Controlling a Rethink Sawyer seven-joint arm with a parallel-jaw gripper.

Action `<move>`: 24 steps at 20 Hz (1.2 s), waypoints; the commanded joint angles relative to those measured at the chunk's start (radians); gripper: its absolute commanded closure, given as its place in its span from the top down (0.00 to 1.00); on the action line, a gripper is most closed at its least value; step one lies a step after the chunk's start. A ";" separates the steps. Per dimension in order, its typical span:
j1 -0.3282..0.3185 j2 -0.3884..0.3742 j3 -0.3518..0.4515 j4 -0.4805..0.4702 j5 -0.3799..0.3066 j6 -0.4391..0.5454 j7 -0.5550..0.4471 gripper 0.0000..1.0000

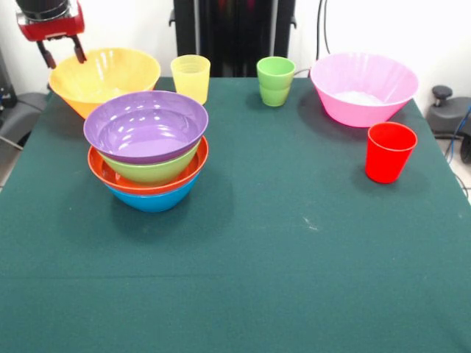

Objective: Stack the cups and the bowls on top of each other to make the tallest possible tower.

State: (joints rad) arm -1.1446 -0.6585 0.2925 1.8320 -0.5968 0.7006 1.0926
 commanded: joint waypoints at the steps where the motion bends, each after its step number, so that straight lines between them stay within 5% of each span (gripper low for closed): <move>1: -0.003 0.058 0.093 0.007 -0.077 -0.032 -0.136 1.00; 13: -0.041 0.072 0.122 -0.014 -0.082 0.003 -0.167 1.00; 24: -0.080 0.036 0.190 -0.102 -0.024 0.190 -0.274 1.00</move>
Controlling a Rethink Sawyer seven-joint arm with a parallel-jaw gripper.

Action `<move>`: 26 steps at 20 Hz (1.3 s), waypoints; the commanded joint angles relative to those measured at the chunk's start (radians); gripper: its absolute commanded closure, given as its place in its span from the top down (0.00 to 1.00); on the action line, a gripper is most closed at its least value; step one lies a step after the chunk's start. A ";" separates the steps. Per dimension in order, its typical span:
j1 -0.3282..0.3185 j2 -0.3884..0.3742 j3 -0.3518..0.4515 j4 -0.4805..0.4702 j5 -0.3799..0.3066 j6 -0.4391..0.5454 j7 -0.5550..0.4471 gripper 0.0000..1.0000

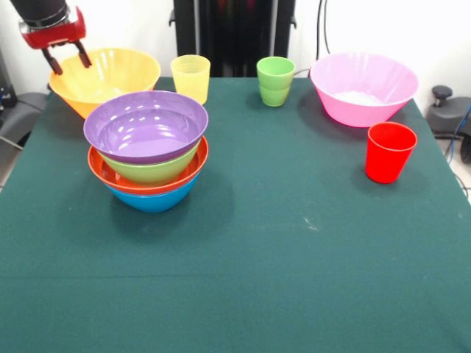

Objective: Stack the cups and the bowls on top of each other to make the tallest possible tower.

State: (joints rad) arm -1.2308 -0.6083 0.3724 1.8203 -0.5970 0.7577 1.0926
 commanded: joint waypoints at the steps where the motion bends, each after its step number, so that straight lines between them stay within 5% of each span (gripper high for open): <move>1: 0.007 -0.018 0.115 -0.098 -0.022 0.149 -0.275 1.00; 26: -0.009 0.010 0.167 -0.135 -0.087 0.191 -0.265 1.00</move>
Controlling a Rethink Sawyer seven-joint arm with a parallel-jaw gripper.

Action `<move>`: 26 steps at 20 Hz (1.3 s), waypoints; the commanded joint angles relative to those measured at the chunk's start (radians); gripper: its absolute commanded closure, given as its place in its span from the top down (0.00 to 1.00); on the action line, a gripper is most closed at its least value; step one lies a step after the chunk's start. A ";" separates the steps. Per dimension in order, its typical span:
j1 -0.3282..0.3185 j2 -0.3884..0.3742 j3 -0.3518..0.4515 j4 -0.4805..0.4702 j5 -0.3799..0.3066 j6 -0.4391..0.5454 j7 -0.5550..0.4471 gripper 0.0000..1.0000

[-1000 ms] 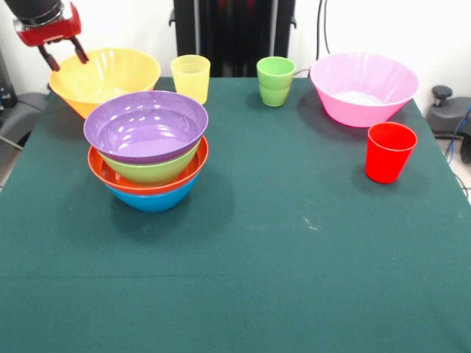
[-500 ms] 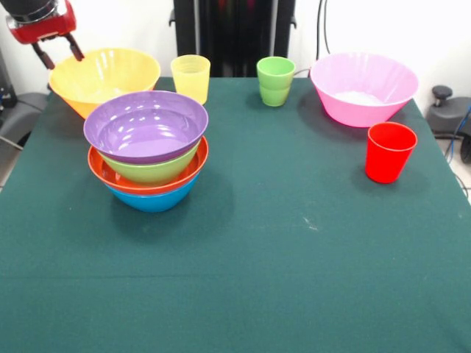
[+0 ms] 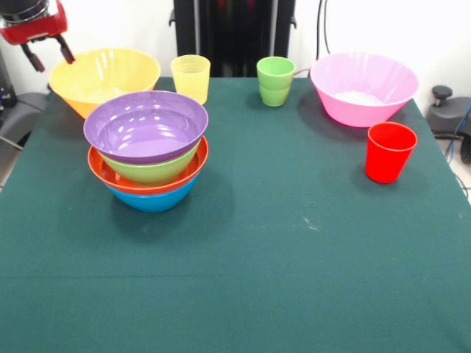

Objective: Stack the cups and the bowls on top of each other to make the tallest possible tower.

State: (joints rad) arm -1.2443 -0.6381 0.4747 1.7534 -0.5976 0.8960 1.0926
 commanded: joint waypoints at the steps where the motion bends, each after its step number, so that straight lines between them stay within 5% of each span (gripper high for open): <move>1: 0.000 0.040 0.066 -0.073 -0.087 0.057 -0.273 1.00; 19: 0.070 0.007 0.003 -0.008 -0.258 -0.223 -0.010 1.00; 26: 0.092 0.050 -0.045 0.027 -0.300 -0.320 0.056 1.00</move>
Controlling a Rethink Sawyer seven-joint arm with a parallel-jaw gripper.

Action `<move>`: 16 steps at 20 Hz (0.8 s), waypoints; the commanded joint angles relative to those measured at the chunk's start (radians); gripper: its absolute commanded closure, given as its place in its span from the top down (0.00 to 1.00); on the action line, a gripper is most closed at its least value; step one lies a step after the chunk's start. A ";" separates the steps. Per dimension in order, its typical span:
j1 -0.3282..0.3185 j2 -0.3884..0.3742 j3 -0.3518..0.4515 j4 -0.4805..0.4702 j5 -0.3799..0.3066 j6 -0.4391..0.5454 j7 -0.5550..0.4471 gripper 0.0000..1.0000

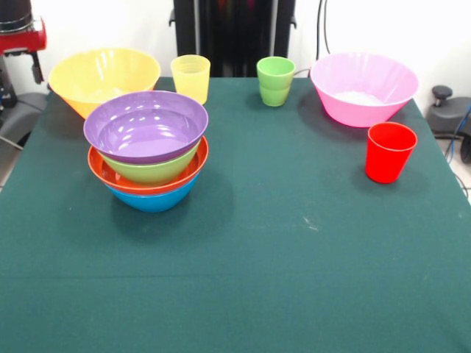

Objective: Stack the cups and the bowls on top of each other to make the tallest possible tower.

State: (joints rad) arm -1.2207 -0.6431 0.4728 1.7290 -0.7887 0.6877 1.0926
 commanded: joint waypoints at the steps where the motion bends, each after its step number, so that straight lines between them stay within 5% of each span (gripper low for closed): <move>1: 0.076 0.058 -0.052 0.057 -0.112 -0.116 0.062 1.00; 7: 0.110 -0.005 -0.065 0.103 -0.052 -0.079 0.065 1.00; 16: 0.118 -0.091 -0.024 0.061 0.072 0.111 -0.050 1.00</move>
State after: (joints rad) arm -1.1590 -0.6984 0.4292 1.7836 -0.7558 0.6655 1.0926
